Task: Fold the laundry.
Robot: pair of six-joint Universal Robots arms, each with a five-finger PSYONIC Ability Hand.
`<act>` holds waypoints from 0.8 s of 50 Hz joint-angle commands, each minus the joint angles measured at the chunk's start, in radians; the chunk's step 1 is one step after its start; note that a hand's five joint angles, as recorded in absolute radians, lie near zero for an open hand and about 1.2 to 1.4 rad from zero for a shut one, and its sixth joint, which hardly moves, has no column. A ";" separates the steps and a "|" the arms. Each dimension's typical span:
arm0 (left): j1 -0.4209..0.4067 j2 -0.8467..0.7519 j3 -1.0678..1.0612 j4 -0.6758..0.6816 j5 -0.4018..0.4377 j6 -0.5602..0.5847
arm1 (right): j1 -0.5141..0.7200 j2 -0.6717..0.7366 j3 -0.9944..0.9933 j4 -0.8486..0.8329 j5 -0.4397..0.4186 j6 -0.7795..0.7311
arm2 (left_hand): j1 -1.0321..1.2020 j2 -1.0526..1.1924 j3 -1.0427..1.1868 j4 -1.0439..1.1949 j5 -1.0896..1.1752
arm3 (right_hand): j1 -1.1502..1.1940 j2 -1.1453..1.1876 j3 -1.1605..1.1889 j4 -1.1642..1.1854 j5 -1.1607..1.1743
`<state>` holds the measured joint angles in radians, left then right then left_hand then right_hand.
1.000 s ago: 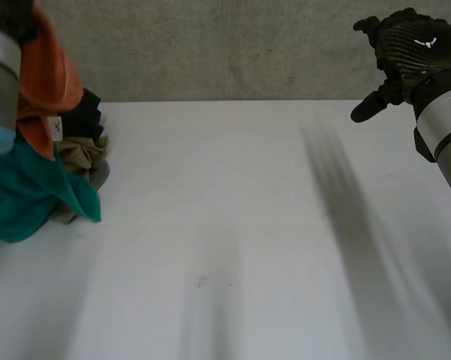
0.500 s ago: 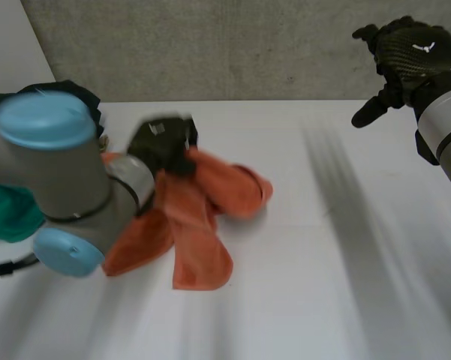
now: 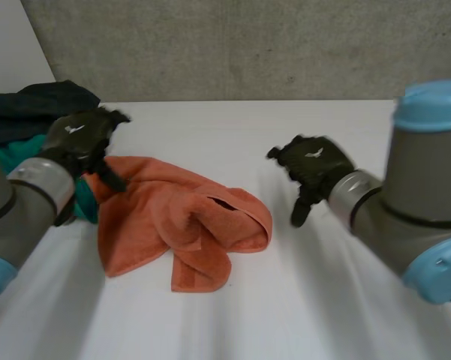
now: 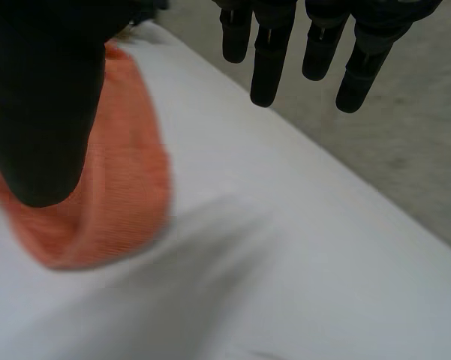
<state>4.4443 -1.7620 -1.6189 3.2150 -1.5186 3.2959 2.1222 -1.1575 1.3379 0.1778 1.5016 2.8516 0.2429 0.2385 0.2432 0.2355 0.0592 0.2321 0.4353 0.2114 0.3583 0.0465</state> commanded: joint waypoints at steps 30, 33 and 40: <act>-0.011 -0.414 0.526 0.340 0.125 0.323 | 0.067 0.236 -0.470 -0.447 0.184 -0.302 | 1.153 1.158 1.153 1.161 1.163 | 1.164 0.961 1.185 1.038 1.175; -0.017 -0.355 0.550 0.515 0.034 0.242 | 0.019 0.171 -0.480 -0.591 0.175 -0.359 | 1.153 1.158 1.153 1.161 1.163 | 1.164 0.961 1.185 1.038 1.175; -0.028 -0.281 0.531 0.617 -0.025 0.159 | -0.016 0.090 -0.470 -0.732 0.099 -0.368 | 1.153 1.158 1.153 1.161 1.163 | 1.164 0.961 1.185 1.038 1.175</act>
<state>4.4220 -2.1013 -1.0660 3.7612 -1.4973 3.5144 2.1350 -1.0111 0.8599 -0.4598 1.6617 2.4857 1.1712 1.1932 1.1878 1.1961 0.9764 1.1003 1.1744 1.1828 1.1957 0.9684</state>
